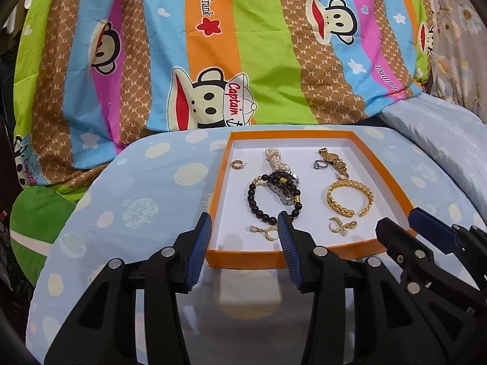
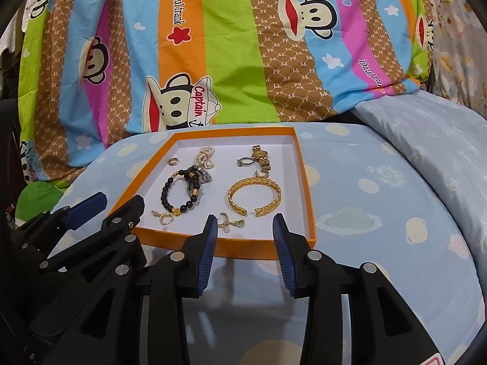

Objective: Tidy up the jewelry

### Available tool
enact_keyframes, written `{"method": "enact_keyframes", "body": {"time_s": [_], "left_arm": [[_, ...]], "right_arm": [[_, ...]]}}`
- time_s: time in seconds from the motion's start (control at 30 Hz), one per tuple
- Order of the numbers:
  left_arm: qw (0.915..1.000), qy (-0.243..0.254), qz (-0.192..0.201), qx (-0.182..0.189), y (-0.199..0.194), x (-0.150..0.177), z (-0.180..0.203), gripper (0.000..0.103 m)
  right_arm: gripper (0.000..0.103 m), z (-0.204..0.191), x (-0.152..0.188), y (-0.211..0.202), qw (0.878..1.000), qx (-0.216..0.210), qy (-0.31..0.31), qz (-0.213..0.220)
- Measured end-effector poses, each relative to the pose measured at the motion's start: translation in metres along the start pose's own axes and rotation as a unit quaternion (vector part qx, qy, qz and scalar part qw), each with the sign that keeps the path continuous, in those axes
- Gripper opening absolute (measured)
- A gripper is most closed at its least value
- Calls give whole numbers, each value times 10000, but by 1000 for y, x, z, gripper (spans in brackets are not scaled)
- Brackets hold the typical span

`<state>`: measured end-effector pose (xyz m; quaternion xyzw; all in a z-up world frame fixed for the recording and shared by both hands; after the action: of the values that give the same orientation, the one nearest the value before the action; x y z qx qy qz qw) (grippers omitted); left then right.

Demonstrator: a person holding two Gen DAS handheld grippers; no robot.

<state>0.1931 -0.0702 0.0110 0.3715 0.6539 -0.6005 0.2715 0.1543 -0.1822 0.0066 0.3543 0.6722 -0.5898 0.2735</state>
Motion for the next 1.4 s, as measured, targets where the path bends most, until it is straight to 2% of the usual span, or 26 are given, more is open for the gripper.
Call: {"method": "enact_keyframes", "body": {"time_s": [0.13,0.33,0.47,0.8,1.4], "left_arm": [[9999,-131,-6,-103,1,0,-5,59],[9996,-209,77,-172,-2,0,-8,63],[9993,-293,154,-167,-5,0,-11,71],[9993,-272,157,-215,-3,1,-12,71],[9992,-258,115,-293,-1,0,-12,71]], "right_arm": [[38,0,0,-1,10000,66,-11,37],[46,3,-1,-2,9998,171,40,62],[52,8,-1,-4,9997,186,150,110],[52,7,-3,-5,9993,336,56,137],[52,6,-2,-3,9993,355,39,90]]}}
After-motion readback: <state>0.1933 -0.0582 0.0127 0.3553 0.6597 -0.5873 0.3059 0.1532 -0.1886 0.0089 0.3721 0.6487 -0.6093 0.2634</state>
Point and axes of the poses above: each gripper's, at about its wrist camera, not at the fingertips, and y roughly the way its jaws point, z to its right, x to its underside, the point moved 2 cm from there along y, roughly the way its jaws point, and after that the axes turned 5 degrees about -x, right-handed, at the moved point
